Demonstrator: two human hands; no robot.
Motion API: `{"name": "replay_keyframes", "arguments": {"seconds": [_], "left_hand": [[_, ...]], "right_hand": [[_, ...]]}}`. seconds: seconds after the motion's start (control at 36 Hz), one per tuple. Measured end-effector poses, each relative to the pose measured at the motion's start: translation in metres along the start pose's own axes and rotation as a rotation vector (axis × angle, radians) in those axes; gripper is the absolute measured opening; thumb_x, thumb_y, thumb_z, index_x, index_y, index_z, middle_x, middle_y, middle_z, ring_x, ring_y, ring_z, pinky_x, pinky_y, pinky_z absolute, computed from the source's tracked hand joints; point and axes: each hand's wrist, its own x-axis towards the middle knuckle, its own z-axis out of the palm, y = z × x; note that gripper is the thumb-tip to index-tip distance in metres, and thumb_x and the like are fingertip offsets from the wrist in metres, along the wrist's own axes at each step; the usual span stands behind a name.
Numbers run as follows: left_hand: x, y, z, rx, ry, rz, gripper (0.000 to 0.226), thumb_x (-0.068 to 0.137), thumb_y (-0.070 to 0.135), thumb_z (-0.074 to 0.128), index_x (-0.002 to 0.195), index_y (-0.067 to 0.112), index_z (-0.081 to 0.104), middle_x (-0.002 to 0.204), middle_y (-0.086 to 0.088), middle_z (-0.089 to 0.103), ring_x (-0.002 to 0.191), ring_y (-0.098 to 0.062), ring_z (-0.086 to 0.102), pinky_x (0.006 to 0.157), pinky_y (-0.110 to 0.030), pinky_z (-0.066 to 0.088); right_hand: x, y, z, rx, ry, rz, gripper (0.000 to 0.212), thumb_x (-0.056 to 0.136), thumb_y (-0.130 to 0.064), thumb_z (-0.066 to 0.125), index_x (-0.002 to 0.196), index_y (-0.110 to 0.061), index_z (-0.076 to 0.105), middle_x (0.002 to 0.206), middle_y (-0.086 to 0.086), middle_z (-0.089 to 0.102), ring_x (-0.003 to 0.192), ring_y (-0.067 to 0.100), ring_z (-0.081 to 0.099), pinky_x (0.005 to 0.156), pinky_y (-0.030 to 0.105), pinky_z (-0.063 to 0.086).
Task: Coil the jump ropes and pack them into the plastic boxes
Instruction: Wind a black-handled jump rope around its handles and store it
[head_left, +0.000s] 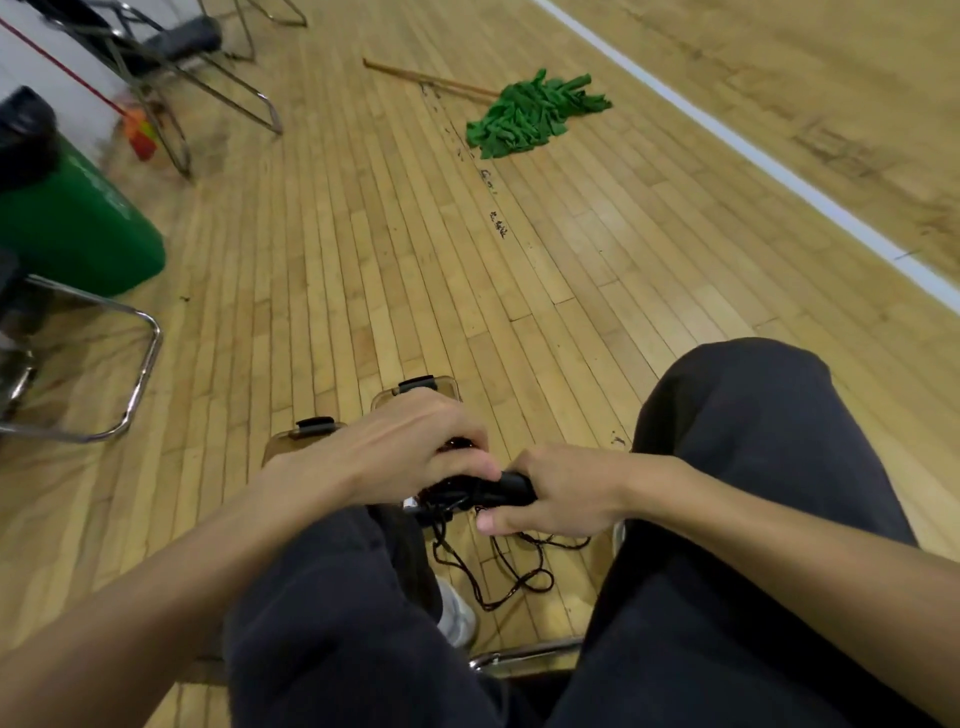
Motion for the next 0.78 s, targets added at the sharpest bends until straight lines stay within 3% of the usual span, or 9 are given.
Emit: {"name": "replay_keyframes", "arguments": {"seconds": [0.06,0.17,0.31,0.39,0.47,0.61,0.69,0.78], "left_hand": [[0.005,0.002,-0.002,-0.032,-0.007,0.003,0.042,0.089,0.063,0.047,0.089,0.029,0.071,0.078,0.012,0.063,0.075,-0.004,0.056,0.066,-0.018,0.040],[0.011,0.005,-0.001,-0.190,-0.030,-0.035,0.038,0.088,0.057,0.059,0.091,0.024,0.077,0.078,0.003,0.070,0.073,-0.014,0.062,0.068,-0.031,0.048],[0.017,0.001,-0.004,-0.417,0.007,-0.062,0.026,0.089,0.041,0.068,0.087,0.018,0.080,0.077,-0.002,0.073,0.071,-0.019,0.066,0.070,-0.034,0.053],[0.021,-0.003,-0.006,-0.572,0.016,-0.085,0.028,0.085,0.043,0.069,0.082,0.017,0.080,0.068,-0.009,0.069,0.059,-0.028,0.056,0.057,-0.034,0.043],[0.025,-0.009,-0.006,-0.701,0.070,-0.111,0.028,0.080,0.046,0.069,0.071,0.021,0.077,0.059,-0.002,0.058,0.055,-0.014,0.045,0.054,-0.028,0.036],[0.037,-0.014,0.001,-1.026,0.143,-0.157,0.036,0.089,0.043,0.058,0.059,0.025,0.068,0.059,0.001,0.057,0.052,-0.014,0.052,0.052,-0.022,0.040],[0.043,-0.015,0.015,-1.156,0.148,-0.191,0.034,0.096,0.029,0.062,0.062,0.030,0.065,0.058,0.002,0.042,0.050,-0.013,0.031,0.050,-0.027,0.020],[0.048,-0.018,0.029,-1.232,0.179,-0.293,0.032,0.095,0.044,0.053,0.080,0.016,0.055,0.064,-0.001,0.025,0.056,-0.020,0.013,0.051,-0.032,0.014]], "right_hand": [[-0.002,0.000,0.001,0.027,-0.001,-0.014,0.038,0.096,-0.058,0.054,0.074,-0.028,0.049,0.065,-0.008,0.051,0.054,0.004,0.048,0.059,0.020,0.040],[-0.009,-0.003,-0.003,0.066,0.020,-0.025,0.039,0.099,-0.056,0.048,0.069,-0.033,0.043,0.061,-0.014,0.044,0.045,-0.008,0.049,0.053,0.009,0.036],[-0.009,0.000,-0.006,0.130,0.012,0.009,0.061,0.094,-0.069,0.041,0.077,-0.013,0.055,0.063,0.000,0.048,0.049,0.007,0.043,0.058,0.022,0.039],[-0.011,0.000,-0.012,0.213,0.000,-0.006,0.059,0.095,-0.069,0.043,0.081,-0.013,0.057,0.062,0.000,0.047,0.051,0.011,0.041,0.058,0.025,0.037],[-0.012,-0.001,-0.020,0.295,-0.019,-0.038,0.059,0.091,-0.071,0.045,0.079,-0.014,0.056,0.061,0.000,0.047,0.055,0.017,0.041,0.058,0.030,0.036],[-0.014,0.002,-0.036,0.462,0.025,-0.058,0.056,0.091,-0.067,0.044,0.080,-0.013,0.057,0.064,0.002,0.049,0.052,0.015,0.042,0.050,0.024,0.036],[-0.016,0.006,-0.045,0.550,0.112,-0.067,0.055,0.092,-0.065,0.042,0.082,-0.013,0.057,0.067,0.005,0.049,0.055,0.016,0.043,0.051,0.024,0.037],[-0.012,0.013,-0.049,0.575,0.211,-0.020,0.058,0.094,-0.066,0.042,0.085,-0.011,0.058,0.070,0.010,0.047,0.057,0.020,0.042,0.052,0.027,0.036]]}}
